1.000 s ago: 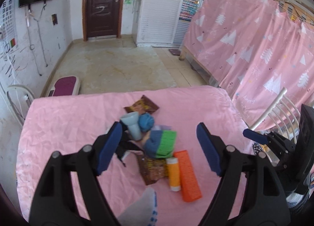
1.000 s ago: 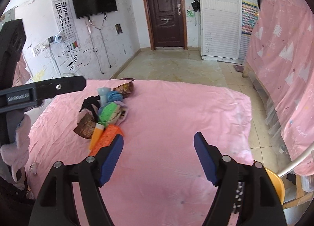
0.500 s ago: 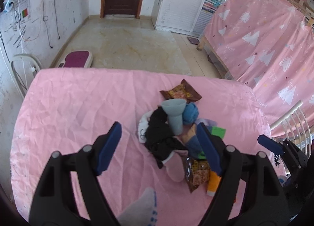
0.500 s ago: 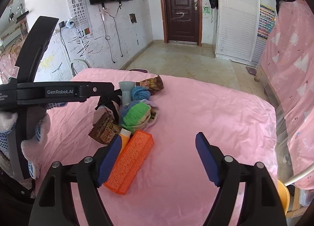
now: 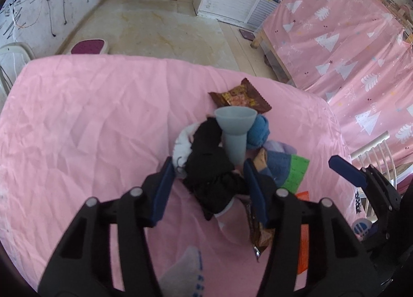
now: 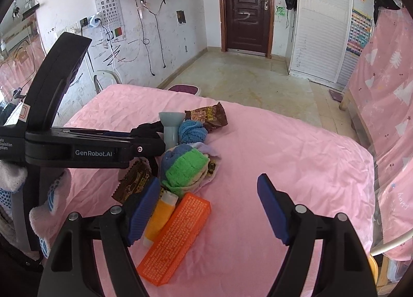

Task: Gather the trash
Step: 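Grasp the black cloth with the left gripper while the right gripper grasps the green-and-blue sponge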

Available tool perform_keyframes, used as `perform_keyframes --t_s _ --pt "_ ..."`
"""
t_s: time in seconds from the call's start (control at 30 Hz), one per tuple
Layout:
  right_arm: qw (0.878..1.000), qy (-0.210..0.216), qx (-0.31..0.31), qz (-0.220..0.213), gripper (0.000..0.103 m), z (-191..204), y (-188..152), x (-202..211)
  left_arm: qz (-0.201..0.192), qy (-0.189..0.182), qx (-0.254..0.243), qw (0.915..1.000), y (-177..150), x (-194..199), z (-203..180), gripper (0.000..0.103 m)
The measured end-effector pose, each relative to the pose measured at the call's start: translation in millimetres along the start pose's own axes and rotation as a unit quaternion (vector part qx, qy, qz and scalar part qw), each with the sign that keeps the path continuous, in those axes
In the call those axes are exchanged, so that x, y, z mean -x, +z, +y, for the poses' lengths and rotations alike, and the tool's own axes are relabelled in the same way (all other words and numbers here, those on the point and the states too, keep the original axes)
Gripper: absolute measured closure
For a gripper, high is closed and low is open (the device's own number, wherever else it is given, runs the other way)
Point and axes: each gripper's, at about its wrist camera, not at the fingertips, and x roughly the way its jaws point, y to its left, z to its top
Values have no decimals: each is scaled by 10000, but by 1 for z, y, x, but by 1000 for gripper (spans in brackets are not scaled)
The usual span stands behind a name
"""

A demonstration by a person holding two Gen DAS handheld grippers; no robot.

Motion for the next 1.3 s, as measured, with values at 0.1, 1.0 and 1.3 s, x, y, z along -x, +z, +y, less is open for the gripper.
perform_keyframes --t_s 0.1,1.0,1.3 --pt "10000 20 15 40 35 0 3 -6 -2 -77 93 9999 0 0 3 56" --pt "9983 333 9 470 60 13 22 -52 -788 119 690 9944 4 57 43 57" --pt "9992 281 -17 291 79 11 19 -40 -869 145 678 9938 0 69 46 57"
